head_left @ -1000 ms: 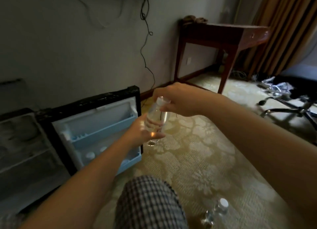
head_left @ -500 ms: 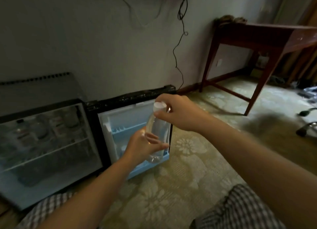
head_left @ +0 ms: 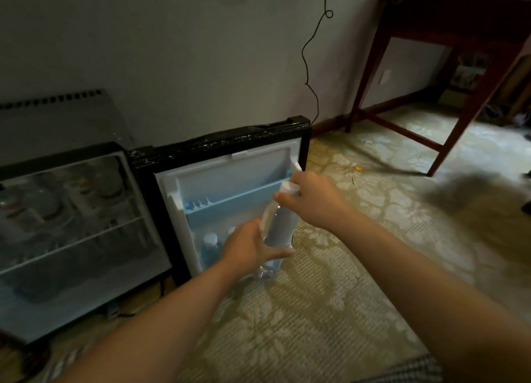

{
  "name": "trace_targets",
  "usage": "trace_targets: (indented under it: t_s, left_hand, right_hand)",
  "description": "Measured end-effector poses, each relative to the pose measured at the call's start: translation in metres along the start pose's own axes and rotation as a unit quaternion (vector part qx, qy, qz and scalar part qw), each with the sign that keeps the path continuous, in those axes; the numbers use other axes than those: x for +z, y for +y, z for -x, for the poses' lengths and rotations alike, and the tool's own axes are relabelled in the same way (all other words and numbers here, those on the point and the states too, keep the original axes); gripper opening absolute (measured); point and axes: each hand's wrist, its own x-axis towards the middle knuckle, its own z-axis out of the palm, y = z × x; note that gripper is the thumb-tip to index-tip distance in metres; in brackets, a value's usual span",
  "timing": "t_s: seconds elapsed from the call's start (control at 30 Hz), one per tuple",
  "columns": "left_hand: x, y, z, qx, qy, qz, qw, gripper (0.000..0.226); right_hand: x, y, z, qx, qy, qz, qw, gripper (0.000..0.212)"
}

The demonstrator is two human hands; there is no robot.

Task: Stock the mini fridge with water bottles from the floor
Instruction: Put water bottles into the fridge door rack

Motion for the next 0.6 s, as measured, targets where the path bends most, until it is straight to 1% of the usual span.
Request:
trace_targets:
  t_s: [0.1, 0.17, 0.3, 0.37, 0.43, 0.47, 0.53, 0.6]
  left_hand:
    - [0.004, -0.003, -0.021, 0.025, -0.012, -0.032, 0.999, 0.085]
    - [0.008, -0.006, -0.033, 0.048, -0.017, -0.06, 0.997, 0.091]
    - [0.005, -0.01, -0.049, 0.077, -0.036, -0.103, 0.991, 0.098]
    - [0.002, -0.015, -0.059, 0.072, -0.058, -0.096, 0.991, 0.092]
    - [-0.002, -0.023, -0.068, 0.055, -0.093, -0.088, 0.99, 0.079]
    - [-0.004, -0.029, -0.071, 0.043, -0.113, -0.101, 0.987, 0.075]
    - [-0.005, -0.042, -0.075, 0.031, -0.141, -0.163, 0.976, 0.07]
    - [-0.007, -0.053, -0.076, 0.033, -0.144, -0.243, 0.959, 0.071]
  right_hand:
    - [0.002, 0.009, -0.013, 0.017, -0.011, 0.023, 1.0, 0.037]
    - [0.008, 0.019, -0.024, 0.034, -0.021, 0.026, 0.999, 0.04]
    - [0.023, 0.039, -0.049, 0.056, -0.049, -0.02, 0.997, 0.035]
    - [0.032, 0.042, -0.059, 0.055, -0.051, -0.017, 0.997, 0.034]
    - [0.043, 0.04, -0.066, 0.039, -0.053, -0.013, 0.998, 0.033]
    - [0.048, 0.039, -0.068, 0.033, -0.058, -0.008, 0.998, 0.033]
    - [0.057, 0.037, -0.071, 0.026, -0.069, 0.014, 0.997, 0.037]
    - [0.066, 0.039, -0.074, 0.029, -0.072, 0.033, 0.996, 0.04]
